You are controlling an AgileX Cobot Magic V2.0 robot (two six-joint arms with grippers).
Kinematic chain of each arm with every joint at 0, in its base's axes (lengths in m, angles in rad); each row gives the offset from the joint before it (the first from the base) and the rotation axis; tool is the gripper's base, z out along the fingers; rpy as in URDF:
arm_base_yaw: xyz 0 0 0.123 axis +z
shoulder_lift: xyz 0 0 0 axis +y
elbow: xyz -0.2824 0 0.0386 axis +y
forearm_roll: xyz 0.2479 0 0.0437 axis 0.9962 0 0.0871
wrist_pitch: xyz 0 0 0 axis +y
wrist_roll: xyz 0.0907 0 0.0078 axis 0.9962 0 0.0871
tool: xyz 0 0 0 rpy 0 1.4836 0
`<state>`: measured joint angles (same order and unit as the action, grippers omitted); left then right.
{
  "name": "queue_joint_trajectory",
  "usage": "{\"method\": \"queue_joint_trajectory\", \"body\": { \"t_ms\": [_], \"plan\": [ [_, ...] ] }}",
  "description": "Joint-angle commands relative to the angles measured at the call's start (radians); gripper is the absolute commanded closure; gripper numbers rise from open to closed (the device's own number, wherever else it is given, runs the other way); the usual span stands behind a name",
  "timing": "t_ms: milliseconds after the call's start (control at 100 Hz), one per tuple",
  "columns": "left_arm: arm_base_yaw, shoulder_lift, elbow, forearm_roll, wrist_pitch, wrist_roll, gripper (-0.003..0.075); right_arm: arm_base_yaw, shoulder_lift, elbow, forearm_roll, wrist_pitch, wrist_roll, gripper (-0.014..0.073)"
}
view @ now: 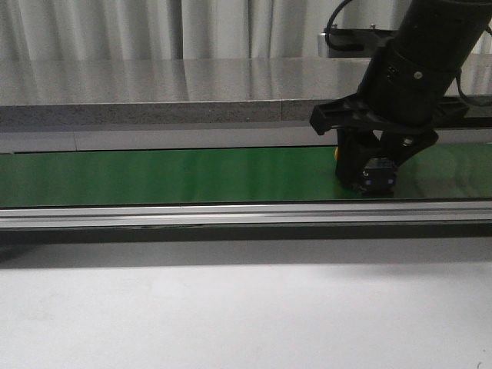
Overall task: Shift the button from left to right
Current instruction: 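Lower the right gripper over the button and grasp it, then lift the button off the belt and carry it to the green surface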
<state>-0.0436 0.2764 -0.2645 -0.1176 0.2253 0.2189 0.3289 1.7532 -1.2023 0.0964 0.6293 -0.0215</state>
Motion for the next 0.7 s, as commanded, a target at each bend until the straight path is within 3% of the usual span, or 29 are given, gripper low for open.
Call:
{"method": "queue_joint_trajectory", "body": {
  "t_ms": [0, 330, 690],
  "plan": [
    [-0.009, 0.01, -0.03, -0.013, -0.084, -0.002, 0.0739, -0.001, -0.041, -0.067, -0.005, 0.031, -0.007, 0.0403],
    [-0.009, 0.01, -0.03, -0.013, -0.084, -0.002, 0.0739, -0.063, -0.084, -0.249, -0.15, 0.208, -0.007, 0.0403],
    [-0.009, 0.01, -0.03, -0.013, -0.084, -0.002, 0.0739, -0.414, -0.167, -0.254, -0.236, 0.198, -0.044, 0.0403]
  ]
}}
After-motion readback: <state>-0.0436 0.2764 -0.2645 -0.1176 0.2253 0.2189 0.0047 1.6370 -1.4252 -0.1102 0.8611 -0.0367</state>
